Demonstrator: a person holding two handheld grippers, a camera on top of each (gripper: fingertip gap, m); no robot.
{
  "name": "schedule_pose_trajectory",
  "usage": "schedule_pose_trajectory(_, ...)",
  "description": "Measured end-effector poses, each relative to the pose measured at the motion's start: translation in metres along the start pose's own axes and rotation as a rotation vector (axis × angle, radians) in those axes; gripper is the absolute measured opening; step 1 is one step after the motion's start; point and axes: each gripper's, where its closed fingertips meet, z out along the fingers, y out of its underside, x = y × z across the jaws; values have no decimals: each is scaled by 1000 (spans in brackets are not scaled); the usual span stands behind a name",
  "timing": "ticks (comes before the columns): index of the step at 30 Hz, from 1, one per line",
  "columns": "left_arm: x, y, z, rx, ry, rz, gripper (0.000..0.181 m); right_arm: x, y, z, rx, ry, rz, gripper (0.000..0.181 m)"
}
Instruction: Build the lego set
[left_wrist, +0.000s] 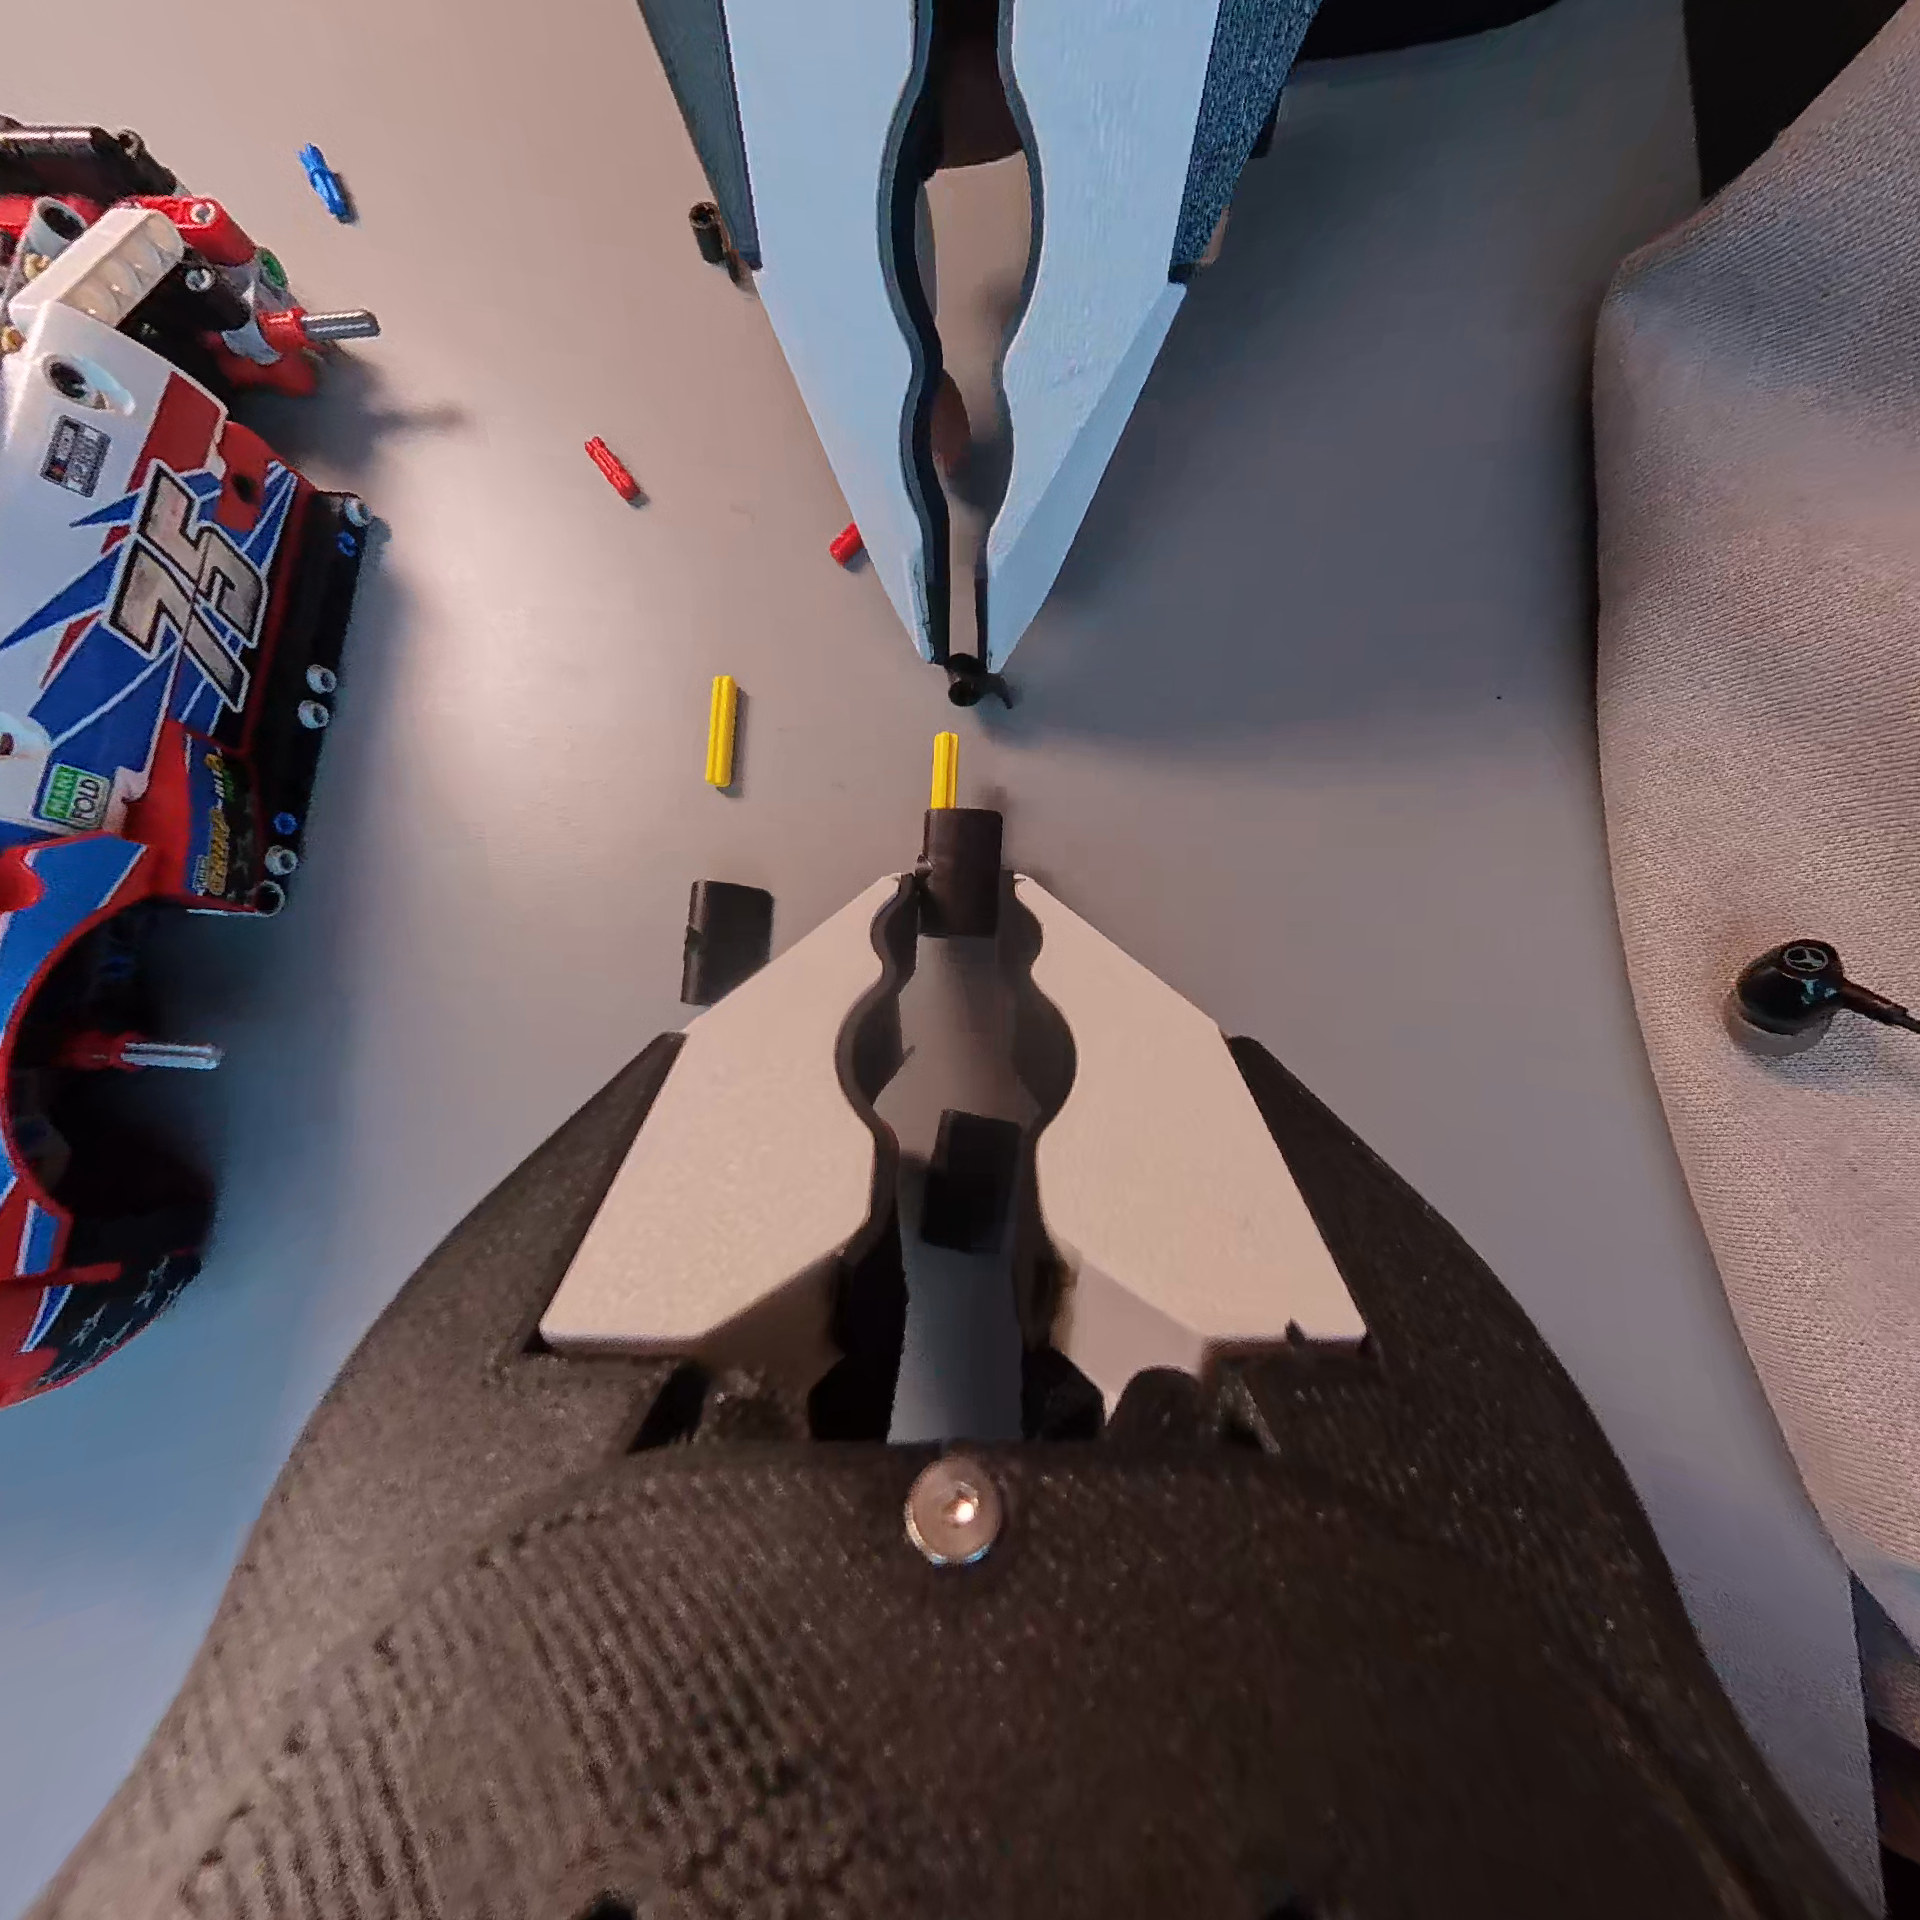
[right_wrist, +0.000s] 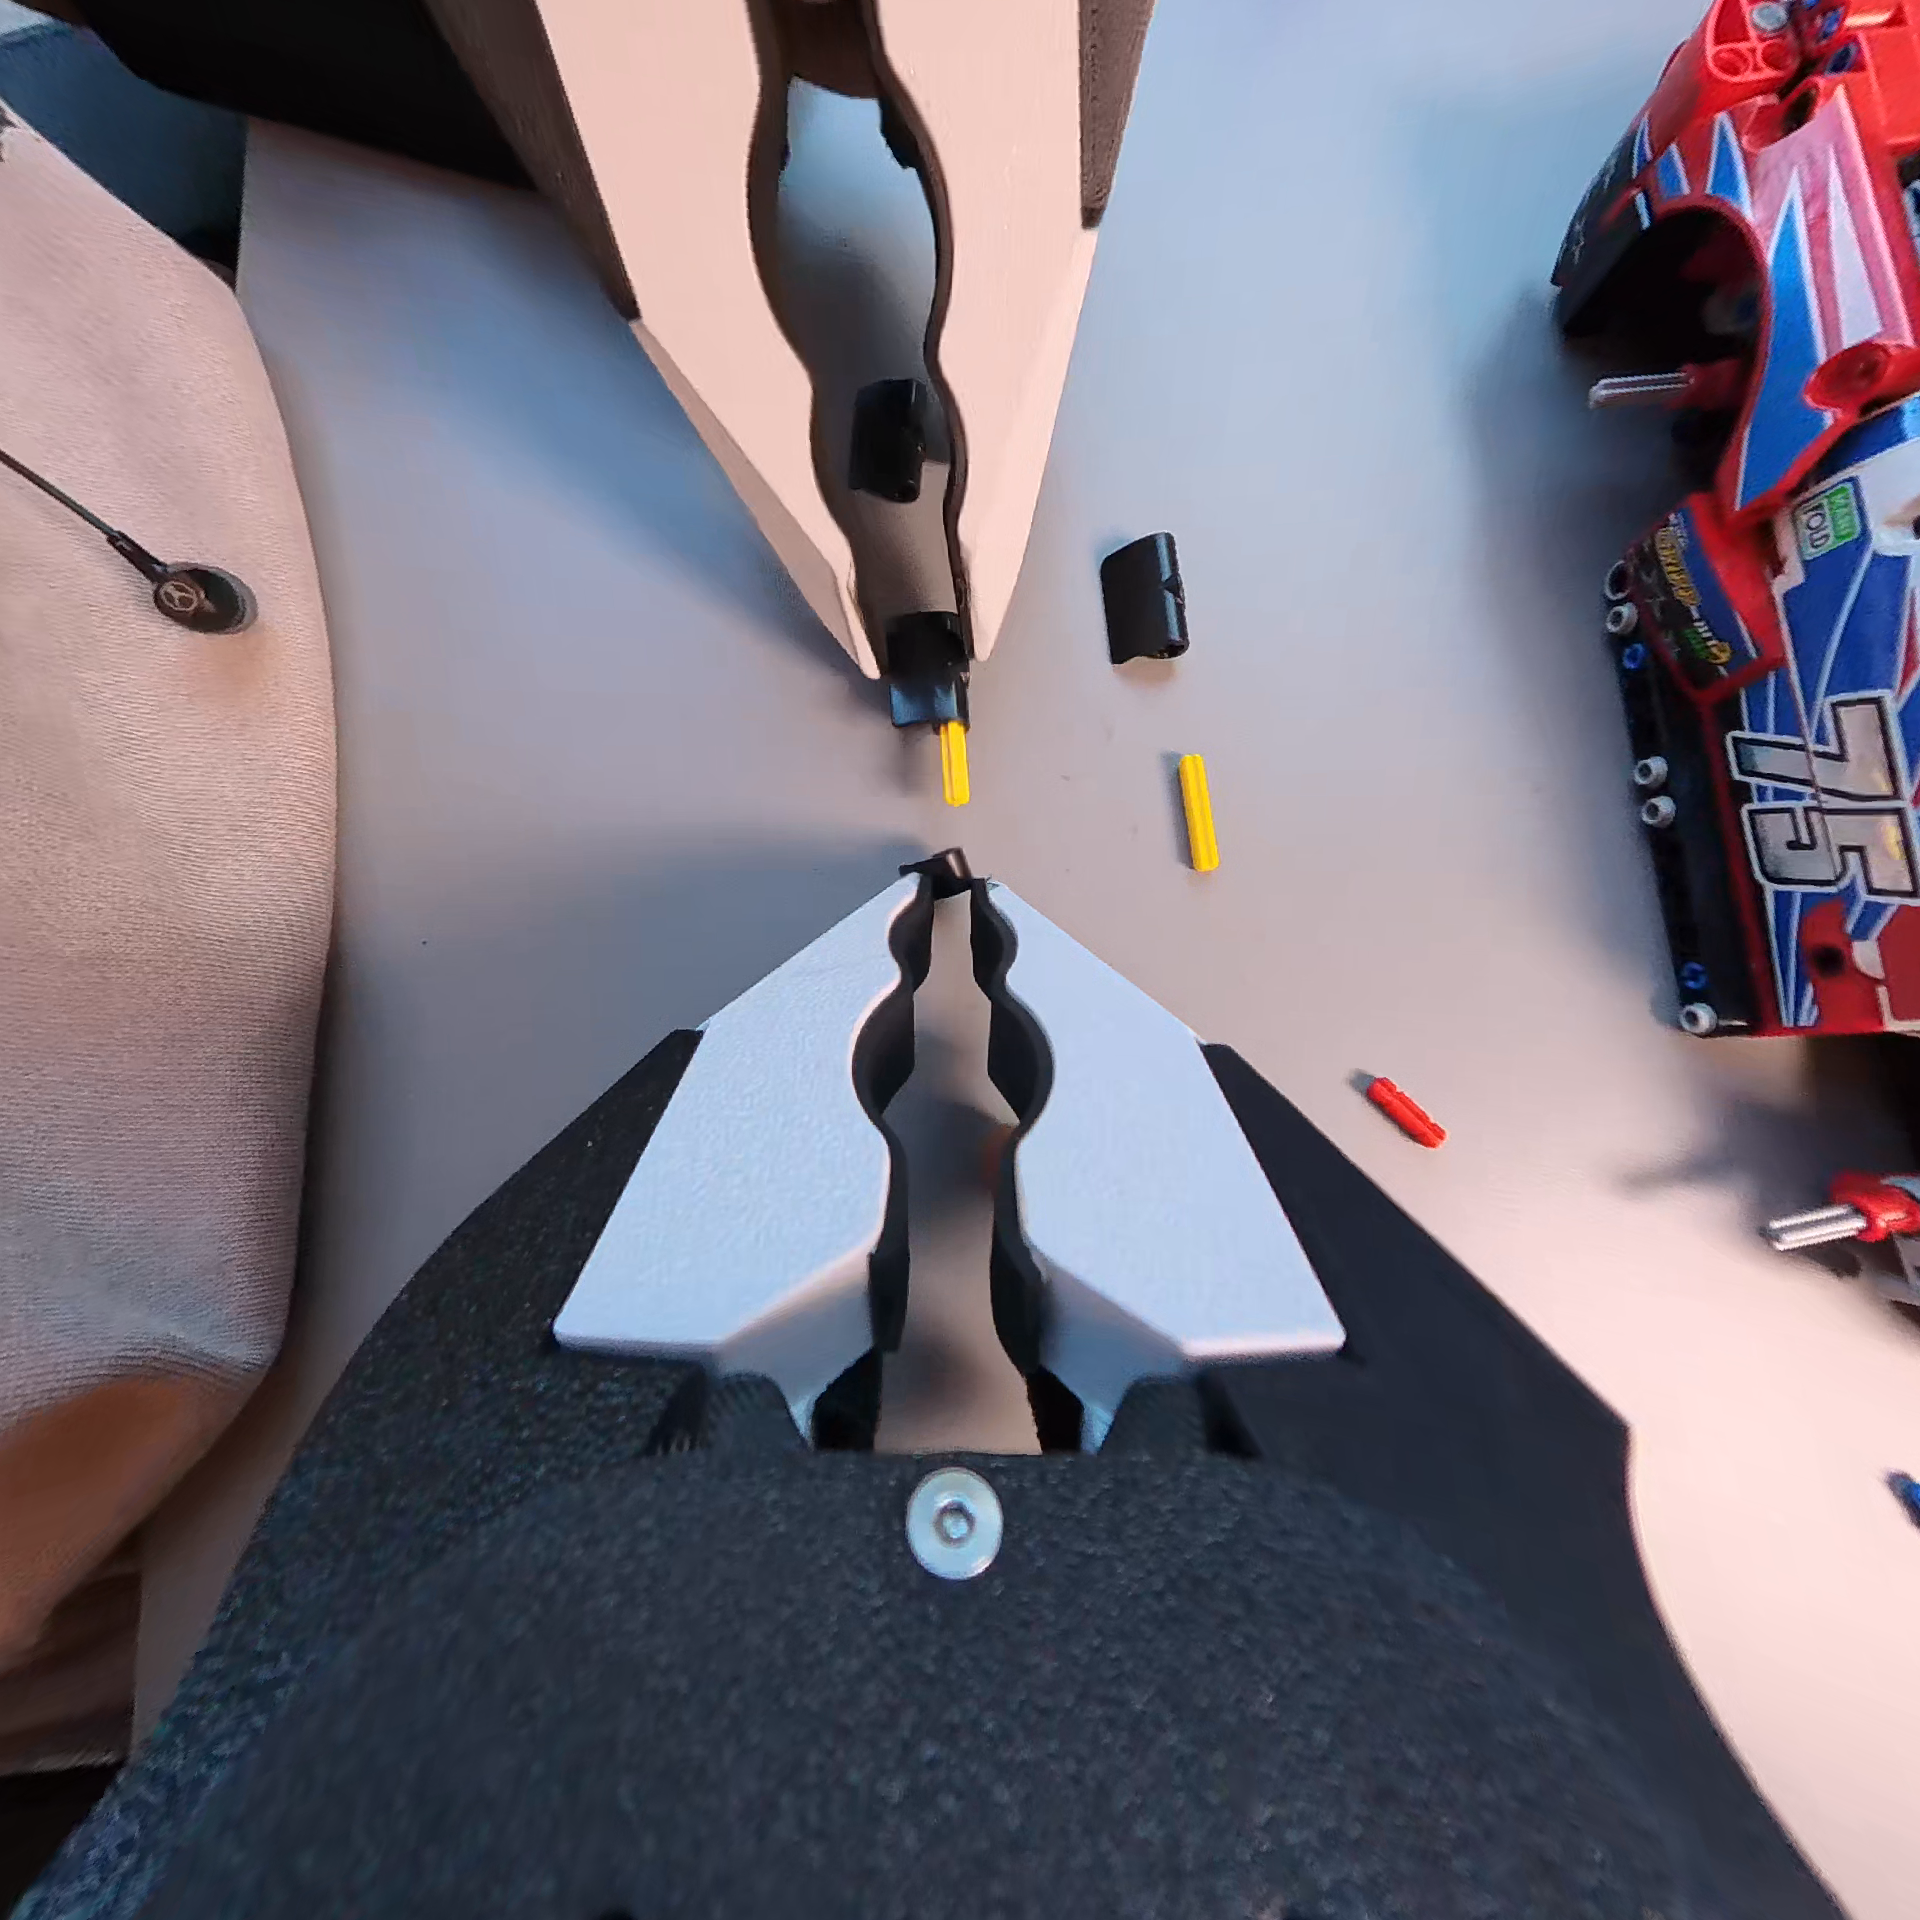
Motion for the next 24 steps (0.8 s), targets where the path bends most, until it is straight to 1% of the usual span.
schedule_pose_trajectory(2, 0, -1, 3, -11, -17, 21, 13, 2, 1, 1, -14, 17, 10, 0)
schedule_pose_trajectory(8, 0, 0, 6, -37, -48, 62, 13, 6, 2, 2, -21, 29, 75, 0)
schedule_pose_trajectory(11, -1, 1, 3, -45, -54, 65, 13, -1, -1, 1, -2, -3, 38, 5)
schedule_pose_trajectory(15, 2, 4, -1, -60, -25, 65, 13, -9, -4, 3, 7, -78, -52, 12)
schedule_pose_trajectory(20, 9, 7, -4, -79, 2, 78, 13, -9, -7, 11, -57, -145, -129, 12)
schedule_pose_trajectory(24, 12, 7, -2, -88, 1, 90, 13, -11, -6, 14, -107, -188, -148, 11)
